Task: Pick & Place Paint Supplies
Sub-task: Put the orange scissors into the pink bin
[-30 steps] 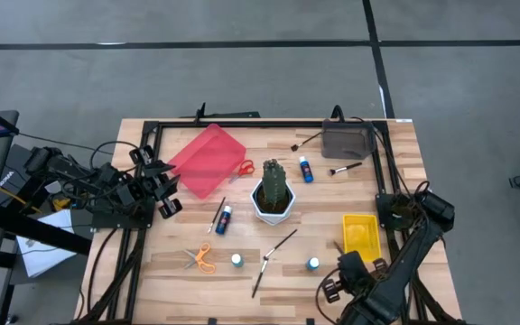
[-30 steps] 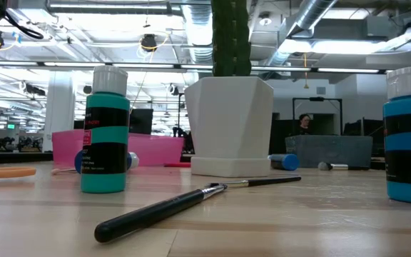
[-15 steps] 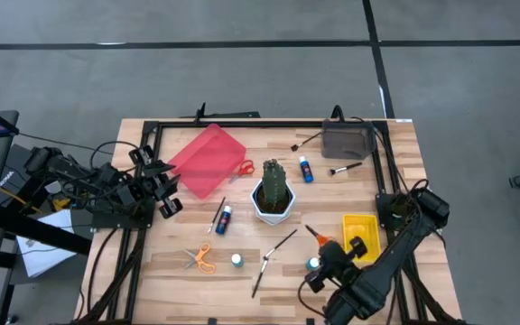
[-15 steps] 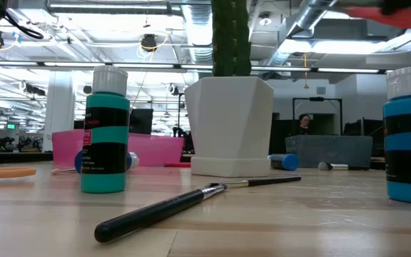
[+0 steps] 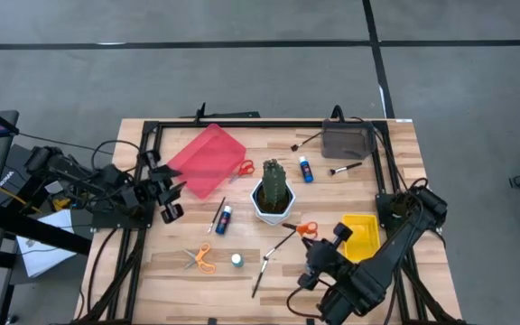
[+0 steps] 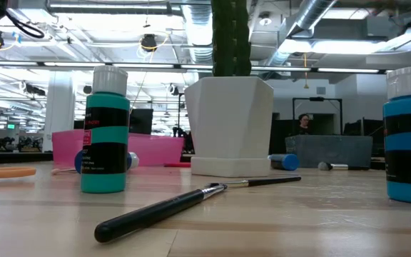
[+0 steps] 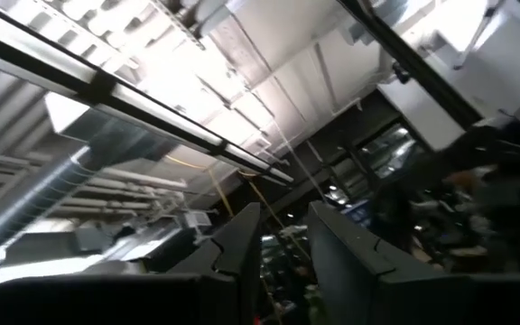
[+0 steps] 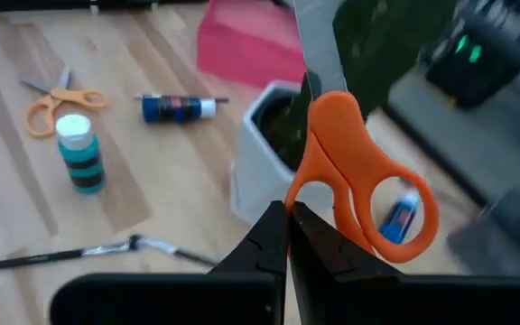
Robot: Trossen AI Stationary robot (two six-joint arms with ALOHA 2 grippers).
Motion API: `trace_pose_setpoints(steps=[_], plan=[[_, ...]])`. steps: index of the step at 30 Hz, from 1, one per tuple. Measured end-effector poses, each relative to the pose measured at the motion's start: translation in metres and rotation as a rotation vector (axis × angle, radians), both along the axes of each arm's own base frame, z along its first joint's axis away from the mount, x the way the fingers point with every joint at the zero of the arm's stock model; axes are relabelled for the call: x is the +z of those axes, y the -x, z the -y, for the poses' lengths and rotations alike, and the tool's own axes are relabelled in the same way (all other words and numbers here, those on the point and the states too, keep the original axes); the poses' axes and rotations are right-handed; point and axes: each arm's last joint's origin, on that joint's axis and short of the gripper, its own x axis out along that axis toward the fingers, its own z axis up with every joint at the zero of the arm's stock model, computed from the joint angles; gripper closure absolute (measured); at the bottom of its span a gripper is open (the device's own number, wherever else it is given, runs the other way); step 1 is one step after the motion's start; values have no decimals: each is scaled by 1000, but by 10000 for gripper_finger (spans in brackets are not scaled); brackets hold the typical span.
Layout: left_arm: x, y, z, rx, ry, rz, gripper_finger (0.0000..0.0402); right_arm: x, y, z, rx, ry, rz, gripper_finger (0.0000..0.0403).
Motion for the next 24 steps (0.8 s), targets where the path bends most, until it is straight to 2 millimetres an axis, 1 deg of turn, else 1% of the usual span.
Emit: trace_pose_setpoints(steps=[6,10,13,18,24], plan=[[-4,1,13,-83,-24,-55,315,3,-17,19,24,180,-35,403],[-6,3,22,-136,-31,-74,315,5,-34,30,38,285,-38,403],[-8,4,26,-155,-32,-95,315,7,-49,35,62,351,-46,403],[-10,6,32,-155,-14,-132,315,16,-74,36,99,454,-41,403],[-15,3,40,-152,-3,-177,315,30,-91,30,105,549,-16,403]])
